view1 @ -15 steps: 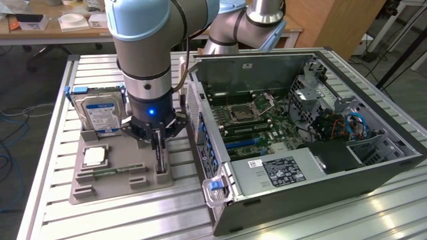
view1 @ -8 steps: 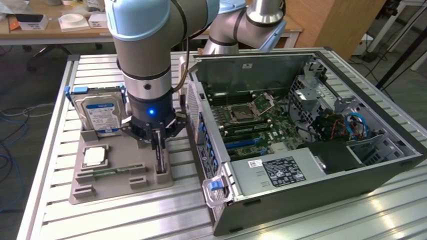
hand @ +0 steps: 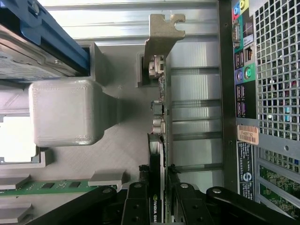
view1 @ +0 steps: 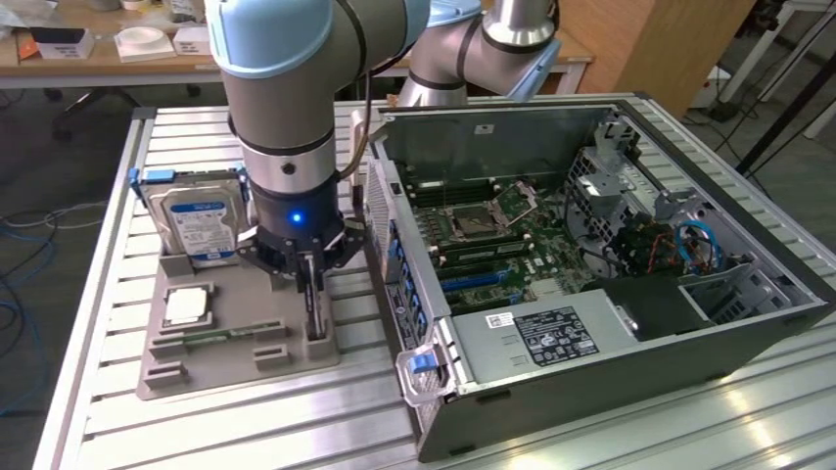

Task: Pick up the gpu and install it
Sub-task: 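Pick up the gpu and move the gpu toward the slot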

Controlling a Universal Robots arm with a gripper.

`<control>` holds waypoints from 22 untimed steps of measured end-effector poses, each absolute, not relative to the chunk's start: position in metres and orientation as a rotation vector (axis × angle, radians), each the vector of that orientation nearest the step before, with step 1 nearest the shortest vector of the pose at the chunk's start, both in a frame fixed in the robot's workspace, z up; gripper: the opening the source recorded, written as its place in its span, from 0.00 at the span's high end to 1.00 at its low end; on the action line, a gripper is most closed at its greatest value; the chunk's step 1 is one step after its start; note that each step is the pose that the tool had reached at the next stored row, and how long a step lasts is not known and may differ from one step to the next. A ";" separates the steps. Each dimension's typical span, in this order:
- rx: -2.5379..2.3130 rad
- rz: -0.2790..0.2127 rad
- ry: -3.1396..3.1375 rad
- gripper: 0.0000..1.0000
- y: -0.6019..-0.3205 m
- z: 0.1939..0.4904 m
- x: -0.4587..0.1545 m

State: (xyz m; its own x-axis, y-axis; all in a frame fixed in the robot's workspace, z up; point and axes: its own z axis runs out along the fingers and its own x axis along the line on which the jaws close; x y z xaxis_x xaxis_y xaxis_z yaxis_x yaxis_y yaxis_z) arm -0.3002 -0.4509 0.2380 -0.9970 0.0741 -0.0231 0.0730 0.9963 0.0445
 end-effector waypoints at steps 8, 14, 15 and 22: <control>0.115 0.068 3.114 0.74 -0.451 0.256 -0.300; 0.115 0.068 3.114 0.74 -0.451 0.267 -0.300; 0.115 0.068 3.114 0.74 -0.451 0.267 -0.300; 0.115 0.068 3.114 0.74 -0.451 0.267 -0.300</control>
State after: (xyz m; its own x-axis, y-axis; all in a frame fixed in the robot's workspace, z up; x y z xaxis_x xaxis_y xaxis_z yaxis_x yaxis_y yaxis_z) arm -0.3002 -0.4509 0.2671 -0.9970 0.0740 -0.0229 0.0729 0.9963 0.0445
